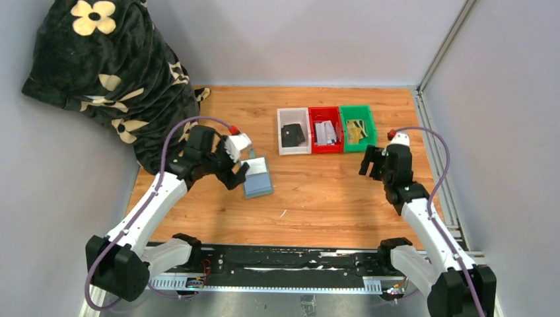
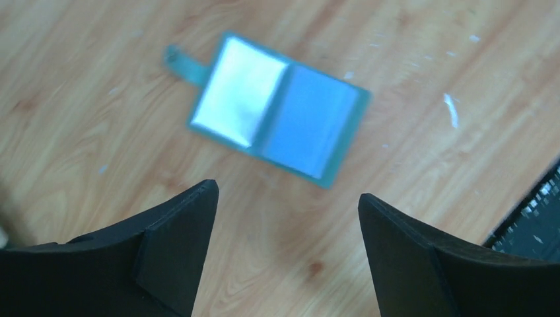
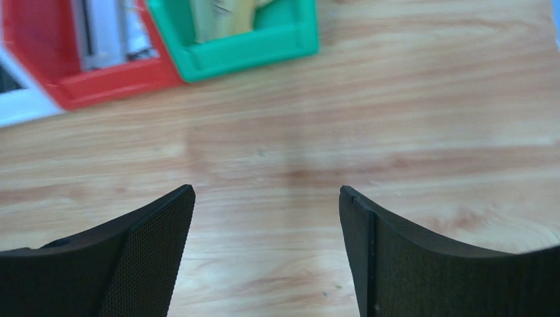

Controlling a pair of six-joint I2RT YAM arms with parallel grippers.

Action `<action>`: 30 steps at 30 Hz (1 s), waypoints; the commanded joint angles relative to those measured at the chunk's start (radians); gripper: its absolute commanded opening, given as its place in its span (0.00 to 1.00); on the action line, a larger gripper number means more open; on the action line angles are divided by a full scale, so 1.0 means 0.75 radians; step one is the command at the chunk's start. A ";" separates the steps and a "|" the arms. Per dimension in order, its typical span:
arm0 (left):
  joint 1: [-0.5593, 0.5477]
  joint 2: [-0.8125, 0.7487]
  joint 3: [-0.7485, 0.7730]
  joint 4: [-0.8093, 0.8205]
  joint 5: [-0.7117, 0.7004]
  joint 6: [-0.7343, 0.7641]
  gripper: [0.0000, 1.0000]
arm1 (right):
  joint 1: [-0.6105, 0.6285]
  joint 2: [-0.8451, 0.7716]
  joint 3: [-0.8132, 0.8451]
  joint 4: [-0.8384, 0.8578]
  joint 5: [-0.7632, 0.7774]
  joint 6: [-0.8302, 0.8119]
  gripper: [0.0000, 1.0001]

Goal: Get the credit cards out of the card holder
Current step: Place the card holder at the center of the board, then reset both arms

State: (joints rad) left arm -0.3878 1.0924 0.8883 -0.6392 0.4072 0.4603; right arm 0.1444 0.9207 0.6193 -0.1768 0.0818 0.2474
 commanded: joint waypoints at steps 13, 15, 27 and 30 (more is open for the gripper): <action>0.611 -0.163 -0.633 1.212 -0.131 -0.479 0.92 | -0.006 -0.041 -0.586 0.995 0.833 -0.068 0.87; 0.611 -0.110 -0.682 1.302 -0.161 -0.486 0.92 | -0.008 0.052 -0.577 1.057 0.854 -0.104 0.87; 0.613 0.196 -0.962 2.241 -0.364 -0.605 0.91 | -0.059 0.397 -0.638 1.545 0.766 -0.234 0.91; 0.612 0.364 -1.047 2.559 -0.371 -0.606 0.99 | -0.063 0.443 -0.632 1.605 0.721 -0.270 0.90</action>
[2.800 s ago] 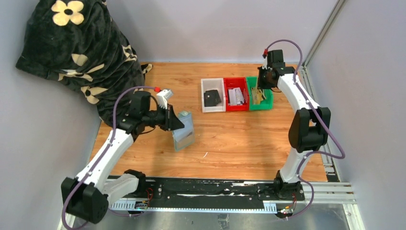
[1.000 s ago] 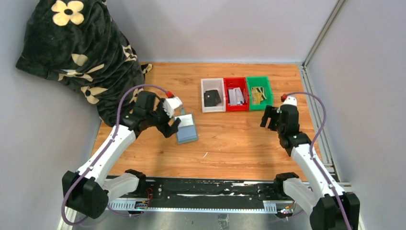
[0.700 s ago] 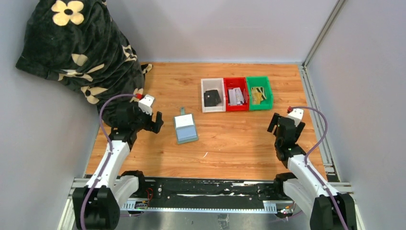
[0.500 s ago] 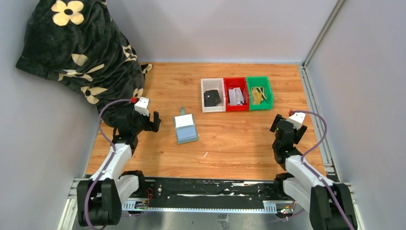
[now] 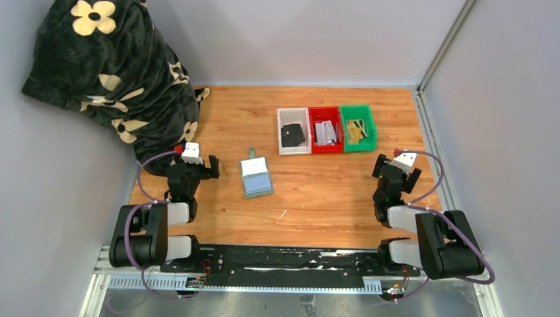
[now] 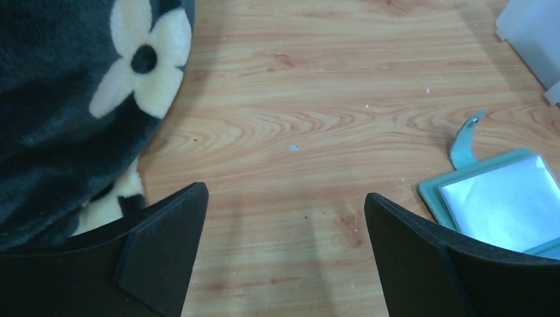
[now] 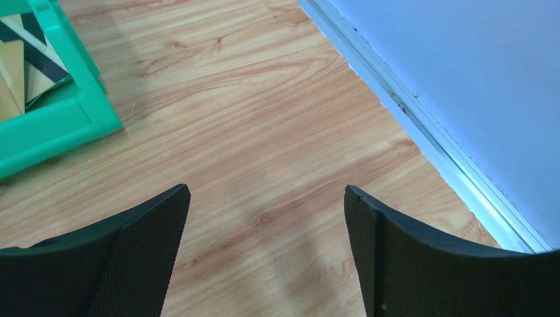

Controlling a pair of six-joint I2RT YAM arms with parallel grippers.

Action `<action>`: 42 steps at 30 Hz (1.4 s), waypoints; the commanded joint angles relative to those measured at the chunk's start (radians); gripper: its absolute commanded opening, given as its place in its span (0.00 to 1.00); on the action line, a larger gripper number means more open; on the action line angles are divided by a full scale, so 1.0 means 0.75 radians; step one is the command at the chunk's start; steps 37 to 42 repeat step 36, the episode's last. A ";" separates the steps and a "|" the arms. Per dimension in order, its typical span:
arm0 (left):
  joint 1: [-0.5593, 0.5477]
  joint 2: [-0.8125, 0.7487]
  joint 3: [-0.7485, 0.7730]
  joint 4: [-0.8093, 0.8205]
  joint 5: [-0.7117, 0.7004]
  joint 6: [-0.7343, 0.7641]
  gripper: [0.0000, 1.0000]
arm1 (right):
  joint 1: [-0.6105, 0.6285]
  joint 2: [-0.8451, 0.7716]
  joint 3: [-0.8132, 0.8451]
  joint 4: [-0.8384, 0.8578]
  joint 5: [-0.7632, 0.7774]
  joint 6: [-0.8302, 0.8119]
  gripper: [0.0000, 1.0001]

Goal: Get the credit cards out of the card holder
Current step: Reset both arms

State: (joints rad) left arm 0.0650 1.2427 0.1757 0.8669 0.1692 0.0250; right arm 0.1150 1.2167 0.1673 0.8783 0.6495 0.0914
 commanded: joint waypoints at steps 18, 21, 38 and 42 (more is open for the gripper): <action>-0.021 0.183 -0.004 0.361 -0.040 0.001 1.00 | -0.045 0.240 0.070 0.187 -0.375 -0.207 0.94; -0.021 0.182 -0.006 0.357 -0.039 0.001 1.00 | -0.045 0.235 0.077 0.172 -0.374 -0.205 0.95; -0.070 0.176 0.021 0.287 -0.107 0.035 1.00 | -0.044 0.241 0.073 0.192 -0.376 -0.210 0.95; -0.070 0.176 0.021 0.287 -0.107 0.035 1.00 | -0.044 0.241 0.073 0.192 -0.376 -0.210 0.95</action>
